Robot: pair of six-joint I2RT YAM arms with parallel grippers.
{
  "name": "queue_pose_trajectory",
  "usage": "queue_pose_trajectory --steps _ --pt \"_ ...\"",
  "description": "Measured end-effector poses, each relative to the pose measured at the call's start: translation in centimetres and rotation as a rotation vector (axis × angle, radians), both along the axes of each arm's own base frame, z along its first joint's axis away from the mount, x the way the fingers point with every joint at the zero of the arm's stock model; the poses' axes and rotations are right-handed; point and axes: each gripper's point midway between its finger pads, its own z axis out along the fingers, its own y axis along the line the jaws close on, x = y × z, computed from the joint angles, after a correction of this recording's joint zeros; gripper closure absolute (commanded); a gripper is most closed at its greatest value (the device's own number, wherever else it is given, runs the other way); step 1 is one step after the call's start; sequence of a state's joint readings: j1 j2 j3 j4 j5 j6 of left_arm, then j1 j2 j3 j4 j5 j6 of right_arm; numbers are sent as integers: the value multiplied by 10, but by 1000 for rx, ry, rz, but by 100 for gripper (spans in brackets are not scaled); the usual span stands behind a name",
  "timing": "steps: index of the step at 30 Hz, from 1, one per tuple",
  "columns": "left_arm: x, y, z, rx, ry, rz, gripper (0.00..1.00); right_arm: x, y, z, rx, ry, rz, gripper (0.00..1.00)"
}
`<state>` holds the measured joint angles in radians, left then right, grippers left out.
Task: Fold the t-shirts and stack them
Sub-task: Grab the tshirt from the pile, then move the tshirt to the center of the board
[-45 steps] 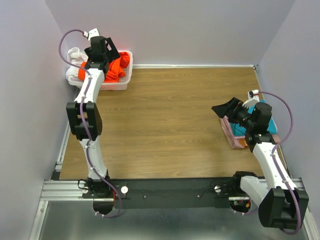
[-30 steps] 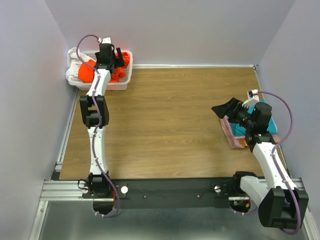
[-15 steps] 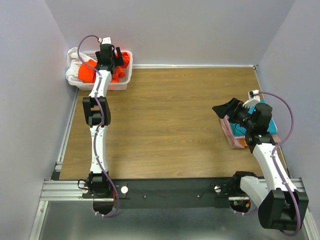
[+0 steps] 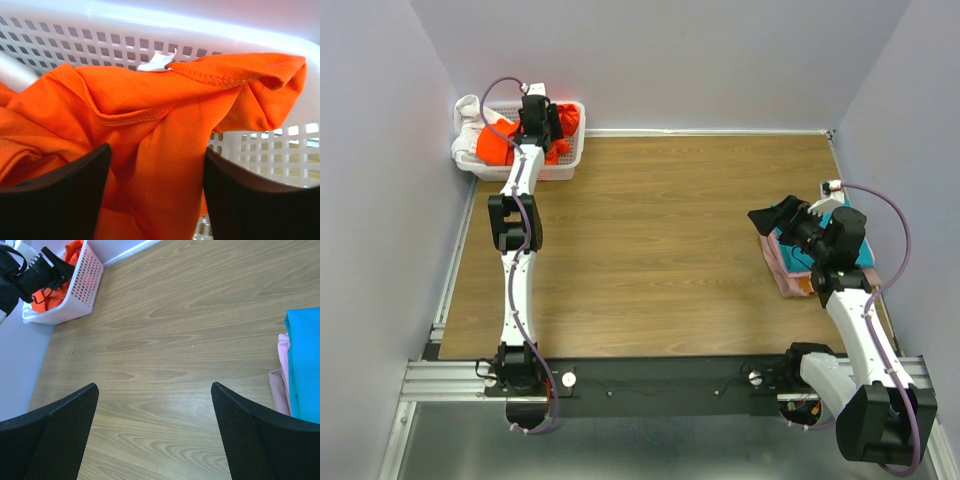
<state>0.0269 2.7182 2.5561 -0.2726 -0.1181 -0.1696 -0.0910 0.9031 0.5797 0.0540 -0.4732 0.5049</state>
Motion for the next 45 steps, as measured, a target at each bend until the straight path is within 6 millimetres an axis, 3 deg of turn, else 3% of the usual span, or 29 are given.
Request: queue_pose_trajectory --steps 1,3,4,5,10,15,19,23,29,33,34,41,45 --pt "0 0 0 5 1 -4 61 0 0 0 -1 -1 -2 0" --pt "0 -1 0 1 1 -9 79 0 -1 1 -3 -5 -6 0" --pt "0 -1 0 3 1 -10 79 0 -1 2 -5 -8 -8 0" --pt "0 -1 0 4 -1 -12 97 0 -2 3 -6 -13 -11 0" --pt "0 -1 -7 -2 3 -19 100 -2 -3 10 -15 -38 -17 0" --pt "-8 1 -38 -9 55 -20 100 -2 -3 11 -17 -43 -18 0" --pt "-15 -2 -32 -30 47 -32 100 -2 -4 11 -18 -43 -21 0" --pt "-21 -8 18 -53 -37 -48 100 -2 -4 11 -18 -41 -21 0" --pt "-33 -16 124 -82 -251 -84 100 -3 -4 12 -18 -46 -21 0" --pt "-54 -27 198 -103 -400 -137 100 -4 -4 14 -19 -53 -21 0" --pt "-58 -29 206 -106 -416 -147 100 -4 -4 15 -19 -55 -21 0" --pt "-114 -52 294 -138 -567 -256 100 -5 -2 16 -17 -59 -14 0" --pt "-169 -72 370 -124 -694 -321 100 -7 0 18 -14 -63 -3 0"
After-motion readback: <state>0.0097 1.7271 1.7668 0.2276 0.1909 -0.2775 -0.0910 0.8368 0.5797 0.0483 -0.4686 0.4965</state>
